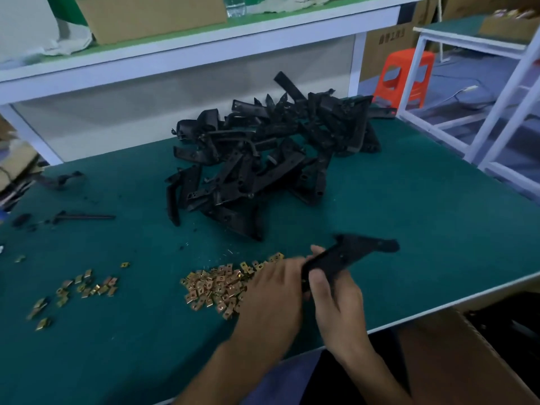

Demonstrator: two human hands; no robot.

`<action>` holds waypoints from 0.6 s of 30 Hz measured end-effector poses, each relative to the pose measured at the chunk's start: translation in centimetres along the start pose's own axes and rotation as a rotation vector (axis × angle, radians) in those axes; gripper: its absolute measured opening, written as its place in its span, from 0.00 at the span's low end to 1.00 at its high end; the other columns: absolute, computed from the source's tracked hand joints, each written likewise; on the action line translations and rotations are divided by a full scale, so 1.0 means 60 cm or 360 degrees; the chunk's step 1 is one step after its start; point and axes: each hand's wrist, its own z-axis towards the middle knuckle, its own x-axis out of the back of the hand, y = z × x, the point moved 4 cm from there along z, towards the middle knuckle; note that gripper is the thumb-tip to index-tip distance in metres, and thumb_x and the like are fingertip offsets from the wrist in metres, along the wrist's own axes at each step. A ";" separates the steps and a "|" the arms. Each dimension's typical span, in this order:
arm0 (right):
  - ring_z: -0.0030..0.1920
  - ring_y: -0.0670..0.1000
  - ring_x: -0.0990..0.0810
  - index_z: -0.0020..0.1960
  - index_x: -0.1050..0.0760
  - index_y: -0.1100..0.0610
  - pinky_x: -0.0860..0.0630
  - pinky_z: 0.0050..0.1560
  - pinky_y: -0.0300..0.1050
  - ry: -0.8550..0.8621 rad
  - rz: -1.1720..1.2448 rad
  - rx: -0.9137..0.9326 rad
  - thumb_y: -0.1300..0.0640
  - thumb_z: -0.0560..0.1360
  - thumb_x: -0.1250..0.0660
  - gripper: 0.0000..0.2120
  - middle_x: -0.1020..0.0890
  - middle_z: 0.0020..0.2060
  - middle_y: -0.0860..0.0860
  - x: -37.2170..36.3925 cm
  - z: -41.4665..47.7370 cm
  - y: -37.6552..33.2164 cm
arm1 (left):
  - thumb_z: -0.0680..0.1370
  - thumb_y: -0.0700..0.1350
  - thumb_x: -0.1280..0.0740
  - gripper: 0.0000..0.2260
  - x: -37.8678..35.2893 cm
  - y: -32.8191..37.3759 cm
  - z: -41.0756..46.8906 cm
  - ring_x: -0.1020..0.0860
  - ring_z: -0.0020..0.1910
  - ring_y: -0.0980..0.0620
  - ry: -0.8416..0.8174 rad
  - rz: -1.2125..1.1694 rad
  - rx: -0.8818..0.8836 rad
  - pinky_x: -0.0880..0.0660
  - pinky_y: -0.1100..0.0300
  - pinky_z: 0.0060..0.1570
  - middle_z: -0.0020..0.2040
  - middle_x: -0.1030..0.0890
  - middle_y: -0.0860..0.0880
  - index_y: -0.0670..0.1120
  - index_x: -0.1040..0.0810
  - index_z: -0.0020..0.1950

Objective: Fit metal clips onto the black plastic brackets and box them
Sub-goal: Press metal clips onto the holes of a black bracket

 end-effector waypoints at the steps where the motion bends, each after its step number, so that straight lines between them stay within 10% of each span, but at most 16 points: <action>1: 0.60 0.40 0.22 0.63 0.27 0.34 0.25 0.58 0.47 0.0017 0.0021 -0.0047 0.25 0.75 0.45 0.24 0.20 0.58 0.36 0.000 0.000 0.003 | 0.80 0.55 0.46 0.22 -0.016 0.007 -0.005 0.24 0.57 0.46 -0.0145 0.0004 -0.0046 0.28 0.54 0.57 0.59 0.22 0.49 0.46 0.28 0.69; 5: 0.52 0.38 0.20 0.56 0.27 0.38 0.28 0.50 0.44 0.0258 0.0014 -0.0059 0.36 0.79 0.48 0.14 0.18 0.51 0.34 0.016 0.004 0.004 | 0.77 0.69 0.50 0.31 -0.031 -0.034 0.001 0.37 0.68 0.54 -0.0435 -0.0067 -0.0056 0.39 0.58 0.68 0.69 0.31 0.55 0.54 0.34 0.75; 10: 0.54 0.38 0.21 0.68 0.37 0.26 0.28 0.49 0.30 0.0253 -0.0075 -0.0020 0.28 0.79 0.53 0.20 0.20 0.54 0.35 0.014 0.002 -0.005 | 0.85 0.50 0.43 0.14 0.007 -0.129 0.022 0.28 0.60 0.47 -0.0099 0.0049 0.0412 0.32 0.52 0.63 0.63 0.22 0.49 0.50 0.22 0.66; 18: 0.61 0.25 0.31 0.67 0.46 0.17 0.35 0.53 0.20 0.0063 -0.0240 0.0073 0.30 0.79 0.49 0.17 0.32 0.60 0.19 0.006 0.005 -0.011 | 0.82 0.51 0.36 0.09 0.007 -0.167 0.012 0.30 0.57 0.50 -0.0221 -0.0021 0.0642 0.32 0.56 0.59 0.57 0.23 0.52 0.52 0.21 0.60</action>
